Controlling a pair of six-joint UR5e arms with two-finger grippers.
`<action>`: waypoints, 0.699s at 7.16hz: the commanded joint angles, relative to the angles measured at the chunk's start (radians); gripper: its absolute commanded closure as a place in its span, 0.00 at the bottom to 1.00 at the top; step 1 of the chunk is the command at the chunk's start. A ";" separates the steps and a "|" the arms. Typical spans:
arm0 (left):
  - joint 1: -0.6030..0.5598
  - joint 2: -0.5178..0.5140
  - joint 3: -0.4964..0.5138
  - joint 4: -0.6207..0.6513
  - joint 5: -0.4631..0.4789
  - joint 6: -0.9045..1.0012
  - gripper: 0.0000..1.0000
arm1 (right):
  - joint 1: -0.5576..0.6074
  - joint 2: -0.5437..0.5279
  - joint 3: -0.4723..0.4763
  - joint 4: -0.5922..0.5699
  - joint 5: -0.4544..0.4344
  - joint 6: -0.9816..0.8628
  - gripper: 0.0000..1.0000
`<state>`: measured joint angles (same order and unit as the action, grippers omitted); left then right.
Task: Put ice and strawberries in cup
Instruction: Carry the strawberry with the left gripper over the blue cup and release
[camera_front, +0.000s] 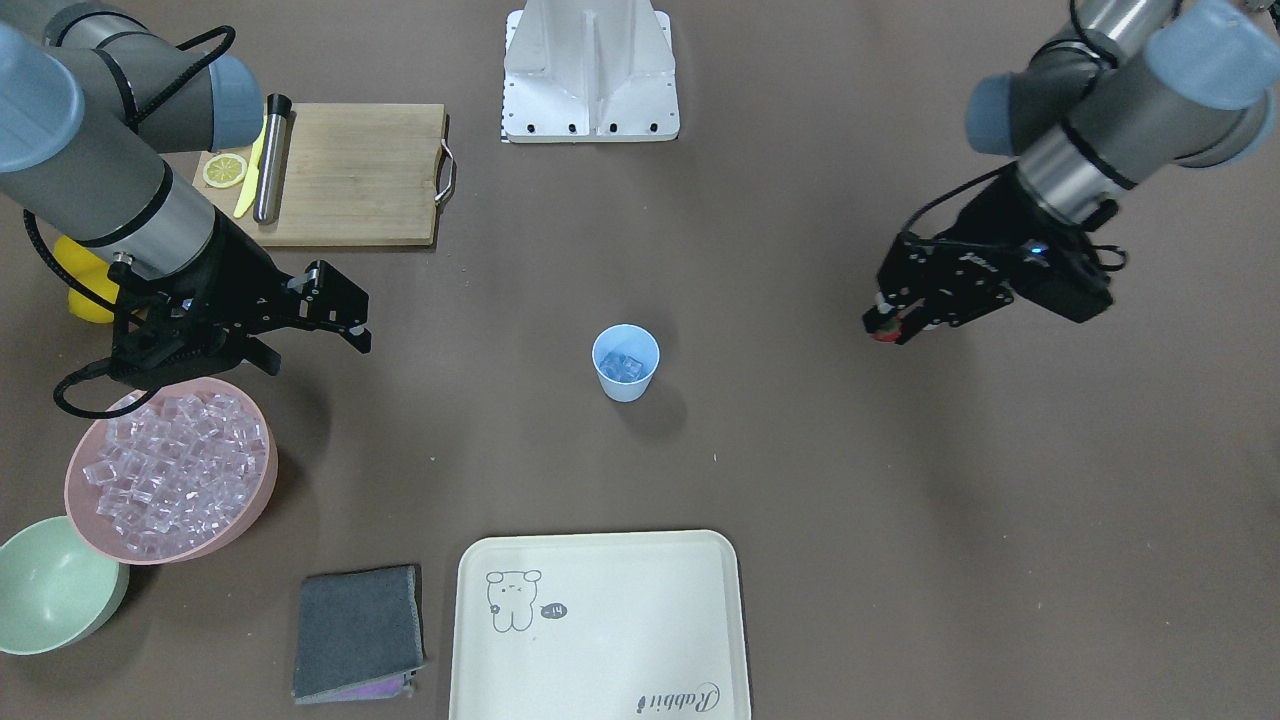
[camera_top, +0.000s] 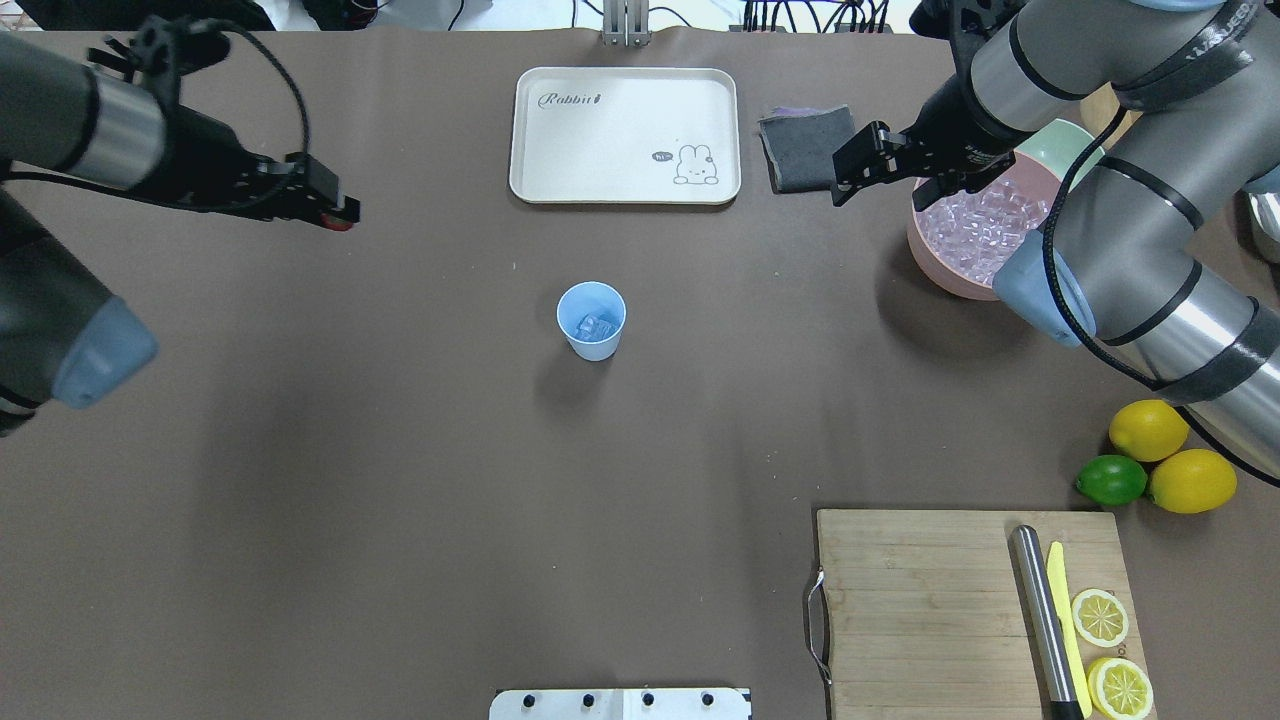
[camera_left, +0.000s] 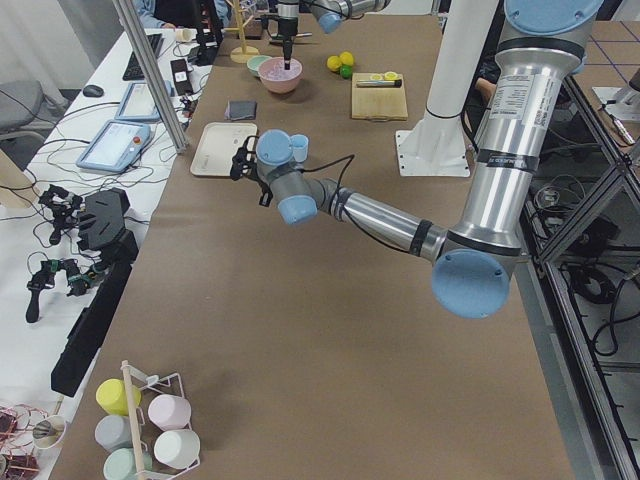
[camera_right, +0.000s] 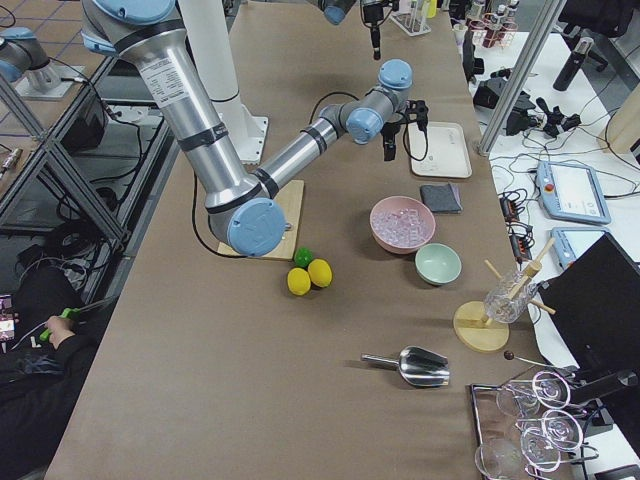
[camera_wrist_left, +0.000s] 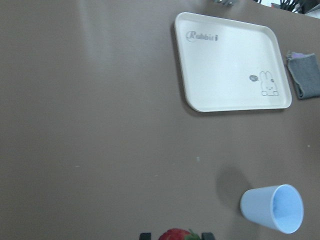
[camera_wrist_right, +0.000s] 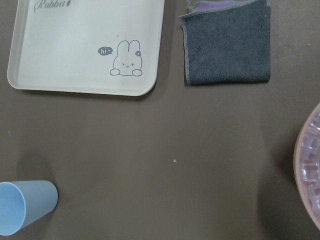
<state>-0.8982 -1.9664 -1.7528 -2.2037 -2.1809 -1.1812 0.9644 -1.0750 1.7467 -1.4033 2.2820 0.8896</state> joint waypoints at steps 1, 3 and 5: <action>0.219 -0.170 -0.042 0.262 0.246 -0.071 1.00 | 0.000 -0.006 0.002 0.000 -0.016 0.002 0.00; 0.314 -0.257 0.020 0.274 0.369 -0.126 1.00 | -0.001 -0.022 0.004 0.001 -0.059 0.000 0.00; 0.346 -0.302 0.082 0.265 0.427 -0.144 1.00 | -0.003 -0.022 0.002 0.001 -0.061 0.000 0.00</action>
<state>-0.5749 -2.2401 -1.7055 -1.9358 -1.7958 -1.3162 0.9631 -1.0954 1.7489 -1.4022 2.2247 0.8899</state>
